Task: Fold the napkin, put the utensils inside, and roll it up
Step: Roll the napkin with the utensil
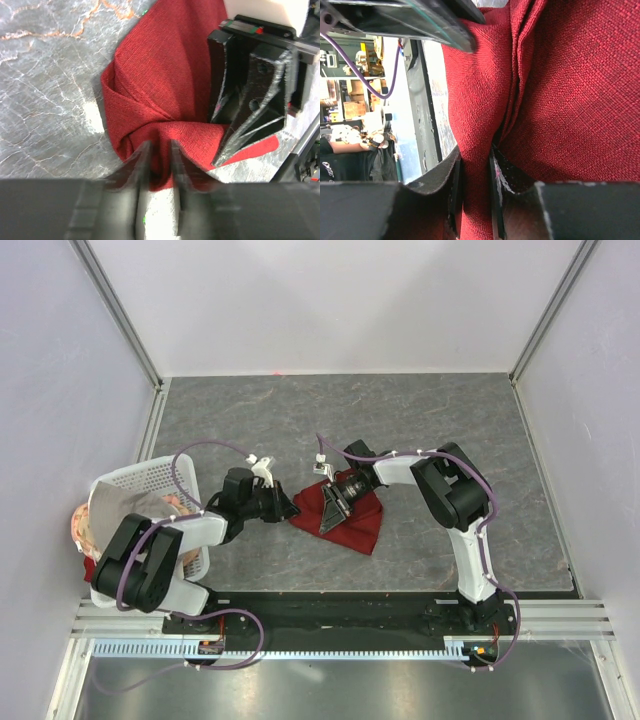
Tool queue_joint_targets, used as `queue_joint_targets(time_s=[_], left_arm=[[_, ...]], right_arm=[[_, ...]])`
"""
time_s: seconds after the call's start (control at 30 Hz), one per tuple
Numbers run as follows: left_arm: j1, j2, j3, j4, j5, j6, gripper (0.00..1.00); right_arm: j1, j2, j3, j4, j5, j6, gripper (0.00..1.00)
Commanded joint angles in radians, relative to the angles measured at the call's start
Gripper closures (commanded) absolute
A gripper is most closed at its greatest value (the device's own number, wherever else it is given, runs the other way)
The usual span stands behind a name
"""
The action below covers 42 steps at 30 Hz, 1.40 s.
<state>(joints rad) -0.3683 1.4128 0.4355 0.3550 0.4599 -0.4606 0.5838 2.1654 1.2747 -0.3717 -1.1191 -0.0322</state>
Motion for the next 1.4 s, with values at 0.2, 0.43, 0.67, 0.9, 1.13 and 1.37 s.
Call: queue_joint_targets(time_s=[0.2,0.43,0.67,0.9,1.13,1.37], left_arm=[[0.003,0.063,0.097,-0.157,-0.075,0.003,0.98],[0.002,0.123,0.17,-0.294,-0.058,-0.004,0.98],[0.012,0.164,0.226,-0.386,-0.05,-0.018,0.98],[0.026,0.19,0.279,-0.449,-0.015,-0.013,0.98],[0.032,0.199,0.286,-0.45,0.008,-0.009,0.98],[0.035,0.203,0.292,-0.453,0.014,-0.001,0.98]], right_arm=[[-0.006,-0.077,-0.009,-0.019,0.243,0.003,0.43],[0.001,-0.285,-0.078,0.01,0.419,0.0,0.34],[0.065,-0.522,-0.21,0.123,0.646,-0.052,0.29],[0.303,-0.612,-0.324,0.238,1.089,-0.14,0.25],[0.416,-0.573,-0.35,0.292,1.282,-0.199,0.24],[0.43,-0.487,-0.322,0.283,1.254,-0.218,0.25]])
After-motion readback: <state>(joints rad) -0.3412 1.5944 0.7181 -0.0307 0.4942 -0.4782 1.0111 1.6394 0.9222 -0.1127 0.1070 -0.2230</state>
